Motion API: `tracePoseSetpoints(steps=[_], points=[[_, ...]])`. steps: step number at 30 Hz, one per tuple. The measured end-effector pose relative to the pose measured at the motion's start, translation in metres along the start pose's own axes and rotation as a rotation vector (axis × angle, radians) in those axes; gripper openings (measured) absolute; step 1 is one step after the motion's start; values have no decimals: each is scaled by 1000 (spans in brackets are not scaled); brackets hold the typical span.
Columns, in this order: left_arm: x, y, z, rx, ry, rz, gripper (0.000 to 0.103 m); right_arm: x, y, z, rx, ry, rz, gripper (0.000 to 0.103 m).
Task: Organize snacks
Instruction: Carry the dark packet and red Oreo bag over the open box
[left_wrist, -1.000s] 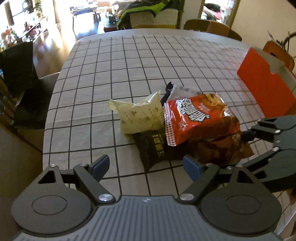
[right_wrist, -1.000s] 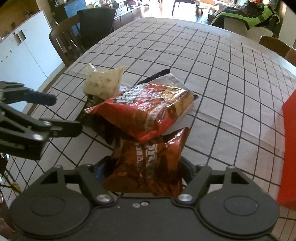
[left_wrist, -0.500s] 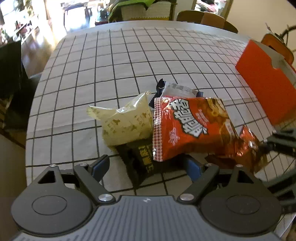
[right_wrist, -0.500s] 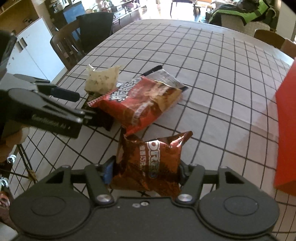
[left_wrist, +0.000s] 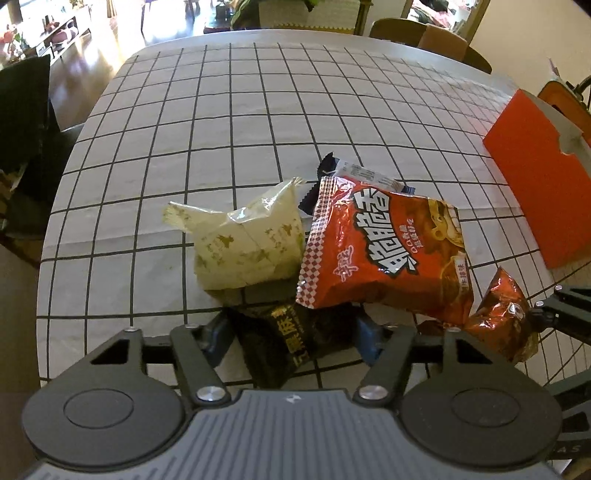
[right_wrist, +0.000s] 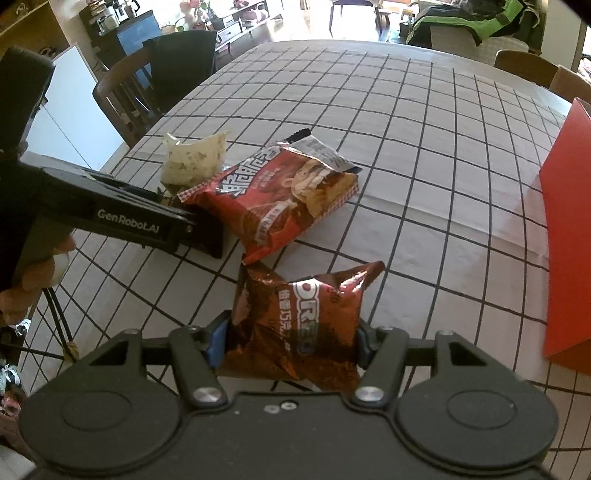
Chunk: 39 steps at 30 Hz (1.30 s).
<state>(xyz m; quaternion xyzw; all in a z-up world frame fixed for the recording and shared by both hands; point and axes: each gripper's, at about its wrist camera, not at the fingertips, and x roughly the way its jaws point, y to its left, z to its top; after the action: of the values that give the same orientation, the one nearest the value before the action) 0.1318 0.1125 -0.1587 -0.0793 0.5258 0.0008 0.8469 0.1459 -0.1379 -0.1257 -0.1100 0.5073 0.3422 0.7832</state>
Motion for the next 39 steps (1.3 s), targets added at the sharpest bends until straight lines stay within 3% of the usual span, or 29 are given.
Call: tracePoseSetpoints(steps=[7, 21, 30, 39], points=[[-10, 9, -9, -61, -9, -9, 44, -8, -1, -4, 7, -20, 1, 61], [-56, 7, -31, -157, -80, -37, 26, -55, -21, -15, 73, -106, 11, 61], [-84, -14, -32, -165, -118, -44, 25, -88, -37, -15, 77, -168, 6, 61], [-115, -66, -11, -87, -180, -54, 25, -130, -64, -10, 66, -254, -15, 61]])
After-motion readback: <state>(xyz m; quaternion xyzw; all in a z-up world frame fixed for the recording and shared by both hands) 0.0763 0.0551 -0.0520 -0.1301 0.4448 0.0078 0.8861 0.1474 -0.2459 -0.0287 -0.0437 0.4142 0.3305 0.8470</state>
